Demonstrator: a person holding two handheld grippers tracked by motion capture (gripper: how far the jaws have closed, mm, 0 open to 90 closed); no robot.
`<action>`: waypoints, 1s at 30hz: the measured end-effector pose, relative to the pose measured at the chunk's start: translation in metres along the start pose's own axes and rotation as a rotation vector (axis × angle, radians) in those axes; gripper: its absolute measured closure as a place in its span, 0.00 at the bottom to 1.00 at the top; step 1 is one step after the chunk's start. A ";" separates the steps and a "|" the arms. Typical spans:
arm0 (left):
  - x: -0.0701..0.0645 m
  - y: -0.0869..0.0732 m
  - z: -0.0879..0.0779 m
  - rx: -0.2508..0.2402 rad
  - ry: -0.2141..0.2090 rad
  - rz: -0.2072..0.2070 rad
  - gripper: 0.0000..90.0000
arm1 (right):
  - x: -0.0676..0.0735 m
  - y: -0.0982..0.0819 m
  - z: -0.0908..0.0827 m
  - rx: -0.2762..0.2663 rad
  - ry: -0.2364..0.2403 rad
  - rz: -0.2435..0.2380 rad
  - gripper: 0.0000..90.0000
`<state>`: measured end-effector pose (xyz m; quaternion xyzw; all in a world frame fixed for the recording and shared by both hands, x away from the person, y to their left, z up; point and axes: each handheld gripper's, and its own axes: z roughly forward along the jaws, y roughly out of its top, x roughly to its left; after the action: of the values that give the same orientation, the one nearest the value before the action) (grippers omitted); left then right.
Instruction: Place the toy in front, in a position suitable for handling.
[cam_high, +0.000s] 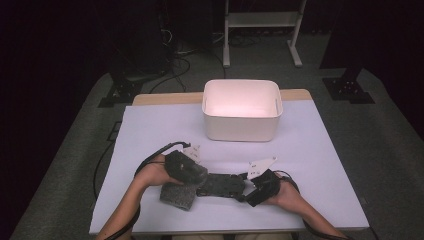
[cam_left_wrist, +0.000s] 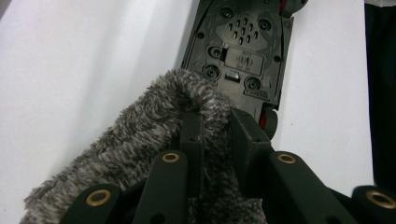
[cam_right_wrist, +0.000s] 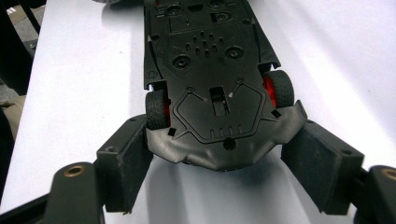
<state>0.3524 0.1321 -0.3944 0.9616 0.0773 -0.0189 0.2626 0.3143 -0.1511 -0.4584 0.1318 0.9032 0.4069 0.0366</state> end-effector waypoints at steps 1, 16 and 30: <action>0.000 -0.001 0.000 -0.002 0.000 -0.003 0.84 | 0.000 0.000 0.000 0.000 -0.002 -0.001 0.27; -0.007 0.050 0.028 0.000 -0.073 0.092 0.84 | 0.000 0.000 0.000 -0.013 0.004 0.025 0.27; -0.015 0.094 0.062 0.004 -0.144 0.185 0.83 | 0.001 -0.002 0.002 0.018 -0.001 0.009 0.27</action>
<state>0.3530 0.0189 -0.3993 0.9613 -0.0306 -0.0636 0.2663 0.3129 -0.1506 -0.4617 0.1362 0.9062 0.3990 0.0340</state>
